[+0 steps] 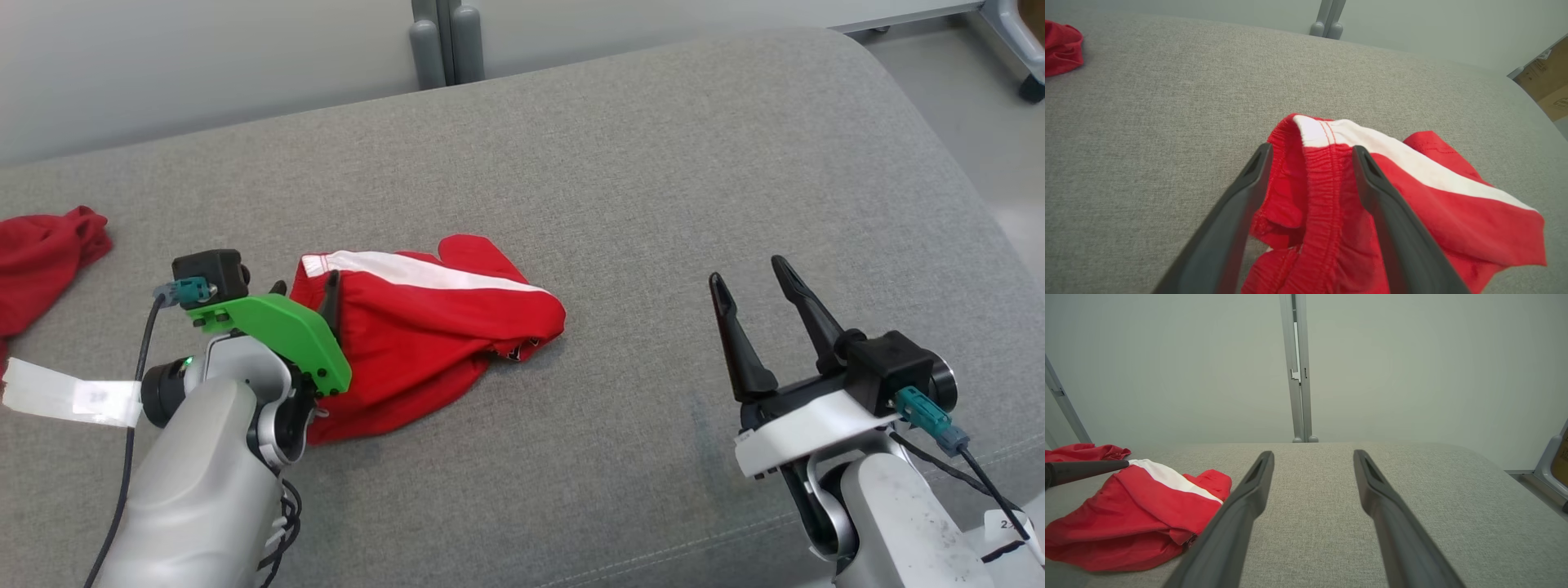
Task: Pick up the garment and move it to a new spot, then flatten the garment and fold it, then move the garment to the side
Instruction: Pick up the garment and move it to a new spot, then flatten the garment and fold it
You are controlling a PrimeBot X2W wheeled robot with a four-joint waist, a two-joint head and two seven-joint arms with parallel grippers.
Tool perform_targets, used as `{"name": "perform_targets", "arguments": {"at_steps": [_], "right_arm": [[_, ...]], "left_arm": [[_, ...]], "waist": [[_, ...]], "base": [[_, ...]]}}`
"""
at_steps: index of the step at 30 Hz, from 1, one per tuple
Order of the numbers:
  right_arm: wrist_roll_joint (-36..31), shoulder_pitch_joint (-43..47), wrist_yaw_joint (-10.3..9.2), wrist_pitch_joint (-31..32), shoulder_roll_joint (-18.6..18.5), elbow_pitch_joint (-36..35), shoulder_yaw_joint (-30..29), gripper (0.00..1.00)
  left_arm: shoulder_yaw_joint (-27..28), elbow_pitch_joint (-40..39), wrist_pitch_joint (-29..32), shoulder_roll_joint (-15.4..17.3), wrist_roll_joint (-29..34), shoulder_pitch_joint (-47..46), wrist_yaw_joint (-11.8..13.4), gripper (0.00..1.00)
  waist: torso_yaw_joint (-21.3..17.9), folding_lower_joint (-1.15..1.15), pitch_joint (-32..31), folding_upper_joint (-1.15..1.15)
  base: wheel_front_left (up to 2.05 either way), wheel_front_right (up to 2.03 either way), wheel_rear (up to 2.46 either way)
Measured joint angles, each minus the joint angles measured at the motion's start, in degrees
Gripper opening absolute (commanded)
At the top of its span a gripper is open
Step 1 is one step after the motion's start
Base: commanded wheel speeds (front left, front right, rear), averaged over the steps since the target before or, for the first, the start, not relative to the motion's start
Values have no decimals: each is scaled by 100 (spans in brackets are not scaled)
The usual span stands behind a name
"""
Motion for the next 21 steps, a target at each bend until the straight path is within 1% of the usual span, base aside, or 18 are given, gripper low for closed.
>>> {"name": "perform_targets", "arguments": {"at_steps": [5, 7, 12, 17, 21], "right_arm": [[-48, -2, 0, 0, -22, -38, -58, 100], [-58, -14, 0, 0, -18, -48, -59, 100], [-93, -66, 0, 0, -18, -48, -59, 100], [-99, -66, 2, 0, -16, -43, -57, 100], [-109, -78, 57, 0, -9, -2, 60, 100]], "left_arm": [[120, 259, 233, 67, -102, -127, 40, 100], [201, 287, 289, 32, -261, -285, 40, 100], [252, 423, 431, -103, -345, -404, 40, 100], [361, 517, 504, -103, -422, -484, 41, 100], [442, 684, 647, -98, -594, -527, 44, 100]], "waist": [[-32, 0, 148, 0], [-41, 0, 226, 0], [-37, 0, 266, 0], [-31, 0, 270, 0], [-78, 0, 248, 0]], "base": [[0, 0, 0], [0, 0, 0], [0, 0, 0], [0, 0, 0], [0, 0, 0]]}}
